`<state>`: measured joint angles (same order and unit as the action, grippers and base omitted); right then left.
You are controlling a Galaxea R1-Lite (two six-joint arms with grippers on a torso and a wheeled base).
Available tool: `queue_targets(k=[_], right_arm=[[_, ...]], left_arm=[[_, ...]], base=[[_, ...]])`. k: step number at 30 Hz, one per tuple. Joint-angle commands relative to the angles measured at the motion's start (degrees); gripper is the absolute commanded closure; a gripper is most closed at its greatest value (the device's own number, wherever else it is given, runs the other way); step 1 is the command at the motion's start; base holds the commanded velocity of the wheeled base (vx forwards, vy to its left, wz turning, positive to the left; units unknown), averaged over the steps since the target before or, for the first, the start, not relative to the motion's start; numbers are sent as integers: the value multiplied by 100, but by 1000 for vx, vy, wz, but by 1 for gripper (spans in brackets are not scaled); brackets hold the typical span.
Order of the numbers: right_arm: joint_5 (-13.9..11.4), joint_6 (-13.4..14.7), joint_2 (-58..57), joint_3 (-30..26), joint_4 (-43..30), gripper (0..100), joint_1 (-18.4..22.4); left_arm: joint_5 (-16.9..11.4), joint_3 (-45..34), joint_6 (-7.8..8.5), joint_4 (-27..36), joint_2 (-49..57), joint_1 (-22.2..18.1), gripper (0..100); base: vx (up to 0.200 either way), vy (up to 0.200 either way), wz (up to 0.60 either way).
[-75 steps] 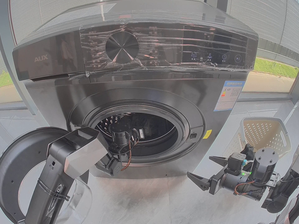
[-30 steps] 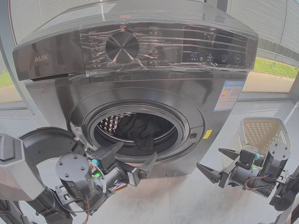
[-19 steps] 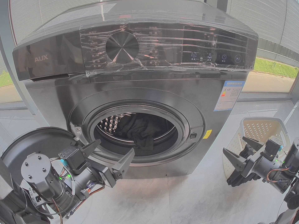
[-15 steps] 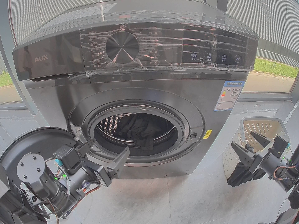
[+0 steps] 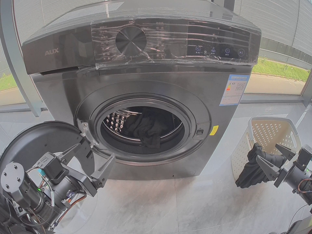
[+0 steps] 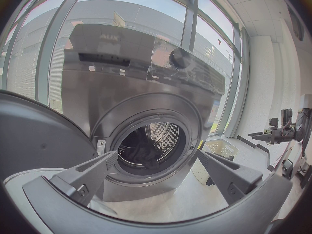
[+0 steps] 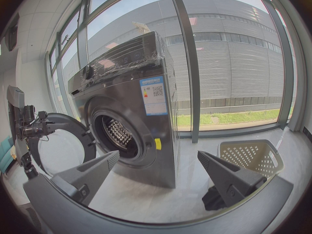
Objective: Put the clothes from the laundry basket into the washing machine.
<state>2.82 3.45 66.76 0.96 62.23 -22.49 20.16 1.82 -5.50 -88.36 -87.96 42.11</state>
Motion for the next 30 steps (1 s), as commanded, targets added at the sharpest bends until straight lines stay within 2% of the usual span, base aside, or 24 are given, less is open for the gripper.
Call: queue_targets(k=[1, 4, 10, 15, 17, 20, 21, 22, 23, 24, 26, 27, 30], right_arm=[[-18, -2, -1226, -96, -757, 0, -1], [-18, -11, -1613, -96, -1082, 0, -1], [-27, -29, -3107, -35, -2497, 0, 17], [-44, -37, -3468, 115, -2901, 0, 219], [-53, -37, -3503, 132, -2901, 0, 289], [-62, -160, -3564, 141, -2892, 0, 500], [-71, -204, -3670, 123, -2901, 0, 570], [-71, -213, -3731, 123, -2901, 0, 597], [-106, -231, -3951, 97, -2919, 0, 658], [-123, -231, -4065, 88, -2971, 0, 676], [-159, -231, -4285, 97, -3165, 0, 755], [-159, -231, -4399, 97, -3261, 0, 808], [-159, -240, -4663, 88, -3446, 0, 1019]], left_arm=[[128, -173, 154, 55, 806, -45, 0], [190, -182, 207, 196, 1035, -71, 0], [216, -173, 260, 1022, 1887, -203, 0], [190, -182, 523, 1743, 3074, -159, 0], [181, -182, 523, 2147, 3548, -212, 0], [216, -182, 409, 3149, 4260, -458, 0], [181, -182, 295, 3597, 4665, -537, 0], [163, -182, 260, 3808, 4867, -563, 0], [67, -173, 163, 4512, 5570, -590, 0], [49, -173, 102, 4872, 5860, -633, 0], [84, -182, 14, 5628, 6088, -783, 0], [128, -182, -101, 5962, 6282, -924, 0], [137, -182, -145, 6471, 6800, -1345, 0]], base=[[-200, 0, 0], [-200, 0, 0], [-200, 0, 0], [-200, 0, 0], [0, 0, 0], [0, 0, 0], [0, 0, 0], [0, 0, 0], [0, 0, 0], [0, 0, 0], [0, 0, 0], [0, 0, 0], [0, 0, 0]])
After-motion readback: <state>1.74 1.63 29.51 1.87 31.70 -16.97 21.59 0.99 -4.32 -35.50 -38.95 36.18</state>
